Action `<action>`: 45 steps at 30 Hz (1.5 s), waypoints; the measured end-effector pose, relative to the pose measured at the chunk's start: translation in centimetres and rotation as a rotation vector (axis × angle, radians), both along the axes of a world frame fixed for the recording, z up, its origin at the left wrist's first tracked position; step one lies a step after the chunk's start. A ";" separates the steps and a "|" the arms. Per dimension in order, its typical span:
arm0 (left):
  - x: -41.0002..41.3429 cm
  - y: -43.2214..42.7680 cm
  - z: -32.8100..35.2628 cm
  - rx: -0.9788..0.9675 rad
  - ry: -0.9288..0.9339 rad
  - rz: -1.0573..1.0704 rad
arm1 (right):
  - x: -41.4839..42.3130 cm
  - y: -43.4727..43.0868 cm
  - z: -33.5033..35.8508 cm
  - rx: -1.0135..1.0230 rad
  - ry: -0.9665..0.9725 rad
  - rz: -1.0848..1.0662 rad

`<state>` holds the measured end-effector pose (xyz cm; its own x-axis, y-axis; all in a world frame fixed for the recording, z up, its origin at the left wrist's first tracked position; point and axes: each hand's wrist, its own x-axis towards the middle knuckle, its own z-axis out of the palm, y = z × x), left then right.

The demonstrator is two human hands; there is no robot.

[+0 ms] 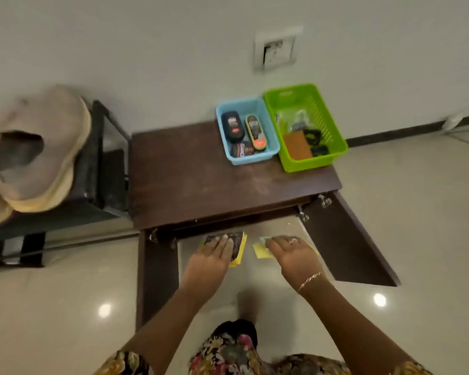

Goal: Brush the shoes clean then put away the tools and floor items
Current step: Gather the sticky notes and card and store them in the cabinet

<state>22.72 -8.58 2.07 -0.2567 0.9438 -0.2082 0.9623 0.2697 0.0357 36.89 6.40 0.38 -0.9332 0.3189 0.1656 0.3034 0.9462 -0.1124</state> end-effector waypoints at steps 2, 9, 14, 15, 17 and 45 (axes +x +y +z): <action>-0.7 1.8 -6.1 -0.017 0.064 -0.026 | -1.8 1.8 -5.8 0.021 0.073 -0.003; -5.0 6.2 -22.5 -0.001 0.270 -0.036 | -7.5 7.4 -23.7 0.161 0.432 0.106; -7.0 9.0 -27.7 0.054 0.432 0.050 | -10.4 10.5 -29.5 0.230 0.471 0.101; -7.2 9.1 -28.4 0.036 0.464 0.061 | -10.6 10.6 -29.9 0.231 0.457 0.091; -7.6 9.4 -29.3 0.011 0.494 0.067 | -11.0 10.7 -30.2 0.229 0.436 0.085; -10.7 11.5 -29.5 -0.031 0.232 0.234 | -14.1 11.5 -27.6 -0.171 -0.195 0.030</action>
<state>12.03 2.94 -27.45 -0.5095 0.8480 -0.1462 0.8558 0.4817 -0.1886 22.77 17.86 -27.26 -0.9516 0.2988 -0.0725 0.3074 0.9273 -0.2137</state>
